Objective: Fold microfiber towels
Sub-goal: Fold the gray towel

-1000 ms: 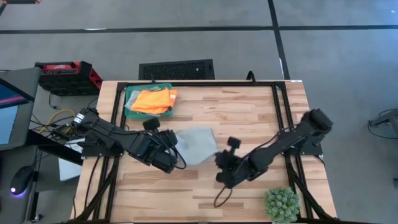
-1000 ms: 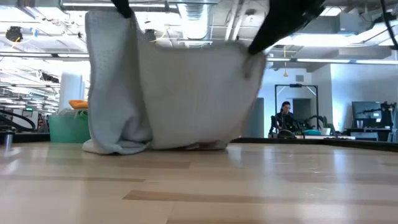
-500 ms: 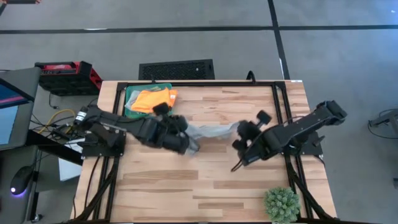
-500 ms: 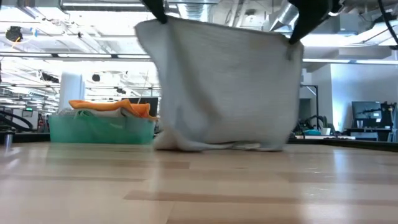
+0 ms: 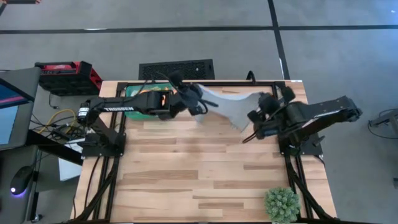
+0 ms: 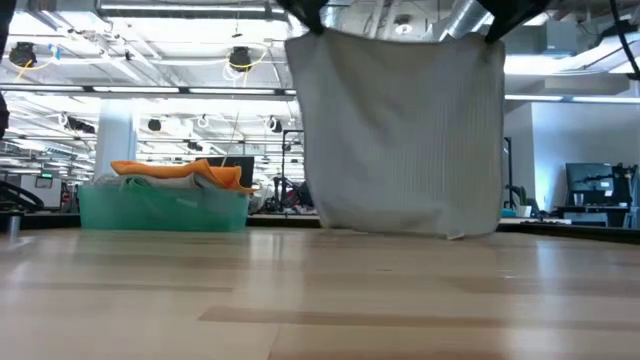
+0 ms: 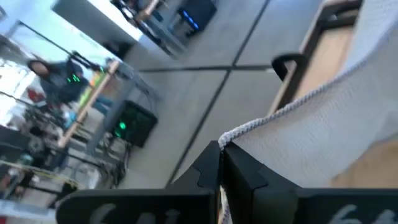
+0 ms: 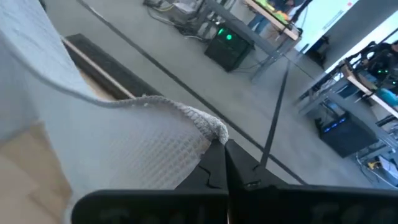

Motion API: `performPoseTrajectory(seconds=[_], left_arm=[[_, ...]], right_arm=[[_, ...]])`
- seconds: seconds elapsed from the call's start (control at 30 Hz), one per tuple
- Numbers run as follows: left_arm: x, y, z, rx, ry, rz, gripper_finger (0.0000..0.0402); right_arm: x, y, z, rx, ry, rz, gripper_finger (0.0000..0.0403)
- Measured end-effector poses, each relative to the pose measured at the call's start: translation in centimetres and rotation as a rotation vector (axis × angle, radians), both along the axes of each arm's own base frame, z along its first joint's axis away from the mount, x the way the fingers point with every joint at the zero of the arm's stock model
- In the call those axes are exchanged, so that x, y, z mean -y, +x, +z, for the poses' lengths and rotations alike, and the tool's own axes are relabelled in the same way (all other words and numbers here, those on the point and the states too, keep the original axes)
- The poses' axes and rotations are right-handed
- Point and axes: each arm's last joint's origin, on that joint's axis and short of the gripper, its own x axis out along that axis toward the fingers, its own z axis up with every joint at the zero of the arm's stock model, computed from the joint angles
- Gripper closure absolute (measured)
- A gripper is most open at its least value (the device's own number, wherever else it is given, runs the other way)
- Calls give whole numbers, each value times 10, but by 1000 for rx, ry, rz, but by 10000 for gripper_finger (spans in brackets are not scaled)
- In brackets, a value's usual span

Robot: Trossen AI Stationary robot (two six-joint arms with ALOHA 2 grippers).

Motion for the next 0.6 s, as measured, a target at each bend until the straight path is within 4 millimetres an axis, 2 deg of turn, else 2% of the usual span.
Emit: performPoseTrajectory(seconds=[0.1,0.27,0.43,0.6], left_arm=[[-1,-1,8,-1,20,-11,401],[13,-9,4,-73,-17,-37,401],[39,-24,-13,-178,-163,-53,401],[71,-37,-27,-247,-375,-87,401]], right_arm=[[4,-8,5,9,-4,-1,401],[-3,-10,5,-4,48,47,401],[-27,1,-7,-65,154,146,401],[-62,14,-29,-182,316,218,401]])
